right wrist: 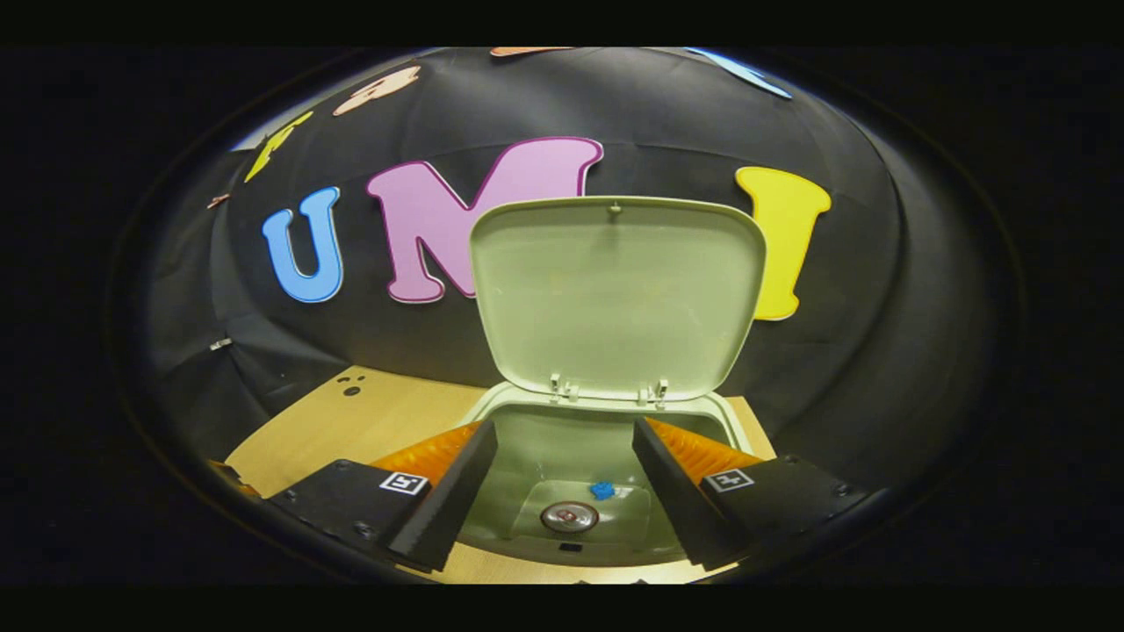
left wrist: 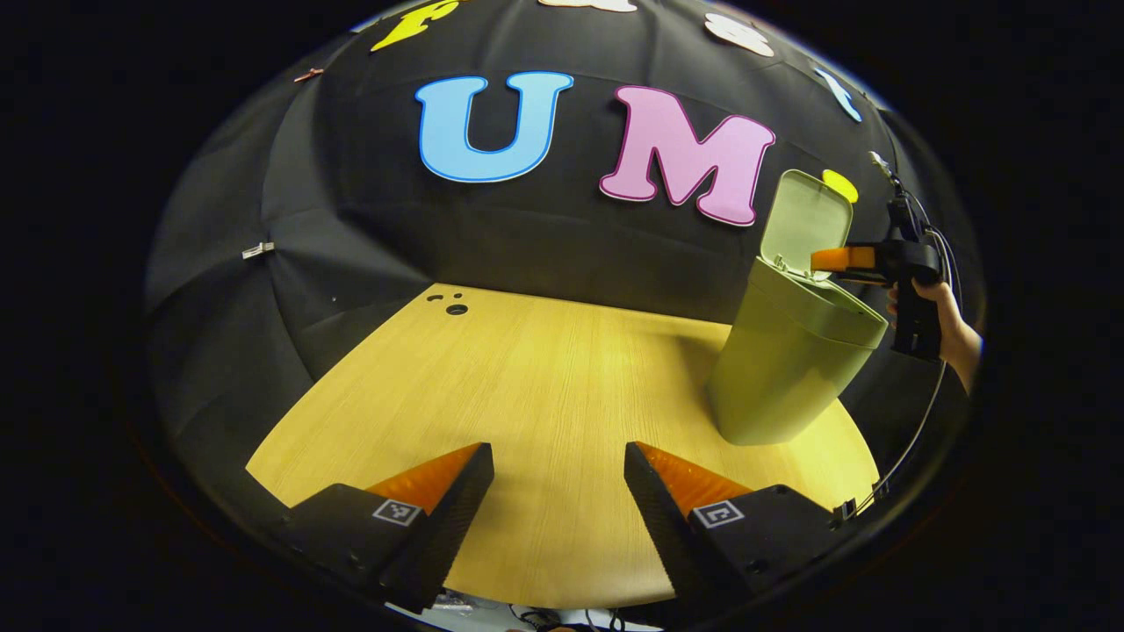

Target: Press the lid of the desktop garbage bin to open it, pick up the crumpled paper on the desktop and throw it into the bin, then pick up the pop can on the desktop and drop it into the bin, and finally close the garbage bin lid.

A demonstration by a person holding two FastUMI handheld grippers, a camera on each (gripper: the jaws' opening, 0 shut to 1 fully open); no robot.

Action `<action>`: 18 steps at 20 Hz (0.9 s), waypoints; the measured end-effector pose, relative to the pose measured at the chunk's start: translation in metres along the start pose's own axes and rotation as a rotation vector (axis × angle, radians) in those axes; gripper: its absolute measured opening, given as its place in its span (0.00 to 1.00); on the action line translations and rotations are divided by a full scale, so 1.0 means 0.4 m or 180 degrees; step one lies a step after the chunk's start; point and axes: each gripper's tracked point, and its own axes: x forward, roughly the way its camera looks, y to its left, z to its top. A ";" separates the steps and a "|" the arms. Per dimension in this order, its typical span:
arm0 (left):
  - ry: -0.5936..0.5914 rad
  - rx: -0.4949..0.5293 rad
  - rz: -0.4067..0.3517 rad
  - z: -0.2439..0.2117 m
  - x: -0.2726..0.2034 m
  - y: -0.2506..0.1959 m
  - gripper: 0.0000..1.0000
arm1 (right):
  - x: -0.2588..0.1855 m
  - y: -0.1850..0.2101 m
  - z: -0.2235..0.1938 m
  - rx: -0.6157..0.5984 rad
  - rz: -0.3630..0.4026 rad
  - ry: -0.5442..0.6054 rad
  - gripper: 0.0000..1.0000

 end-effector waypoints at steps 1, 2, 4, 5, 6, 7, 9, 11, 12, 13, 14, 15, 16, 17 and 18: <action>0.0004 0.0006 0.0011 -0.004 -0.003 0.002 0.96 | -0.004 0.000 0.016 -0.0019 0.0002 -0.0036 0.98; 0.0002 0.0010 0.0020 -0.001 -0.004 0.003 0.96 | -0.013 0.000 0.039 -0.0032 0.0003 -0.0089 0.98; 0.0001 0.0007 0.0019 -0.004 -0.006 0.000 0.96 | -0.029 -0.005 0.096 -0.0073 -0.0013 -0.0227 0.98; 0.0011 0.0006 0.0015 -0.008 -0.006 0.000 0.96 | -0.033 -0.008 0.128 -0.0125 -0.0031 -0.0304 0.98; 0.0018 0.0010 0.0010 -0.010 -0.006 -0.001 0.96 | -0.041 -0.013 0.161 -0.0183 -0.0059 -0.0377 0.98; 0.0025 0.0040 0.0025 -0.014 -0.005 -0.002 0.96 | -0.051 -0.017 0.191 -0.0219 -0.0071 -0.0454 0.97; -0.0009 0.0162 0.0045 -0.011 -0.010 -0.004 0.96 | -0.068 -0.015 0.252 -0.0216 -0.0059 -0.0605 0.97; -0.0019 0.0183 0.0019 -0.013 -0.008 -0.014 0.96 | -0.084 -0.022 0.304 -0.0216 -0.0081 -0.0719 0.97; -0.0021 0.0159 0.0048 -0.013 -0.005 -0.013 0.96 | -0.091 -0.027 0.325 -0.0230 -0.0094 -0.0766 0.98; -0.0022 0.0127 0.0077 -0.013 -0.003 -0.010 0.96 | -0.095 -0.029 0.344 -0.0240 -0.0107 -0.0799 0.98; -0.0024 0.0094 0.0082 -0.014 -0.001 -0.010 0.96 | -0.091 -0.035 0.359 -0.0240 -0.0131 -0.0826 0.96; -0.0040 0.0058 0.0082 -0.011 0.001 -0.013 0.96 | -0.087 -0.041 0.372 -0.0228 -0.0159 -0.0849 0.96; -0.0064 0.0035 0.0090 -0.004 0.000 -0.012 0.96 | -0.081 -0.047 0.386 -0.0204 -0.0196 -0.0873 0.96; -0.0068 0.0019 0.0090 -0.004 0.001 -0.011 0.96 | -0.076 -0.054 0.403 -0.0163 -0.0231 -0.0899 0.98; -0.0057 0.0011 0.0093 -0.006 0.004 -0.008 0.96 | -0.072 -0.059 0.422 -0.0121 -0.0264 -0.0935 0.98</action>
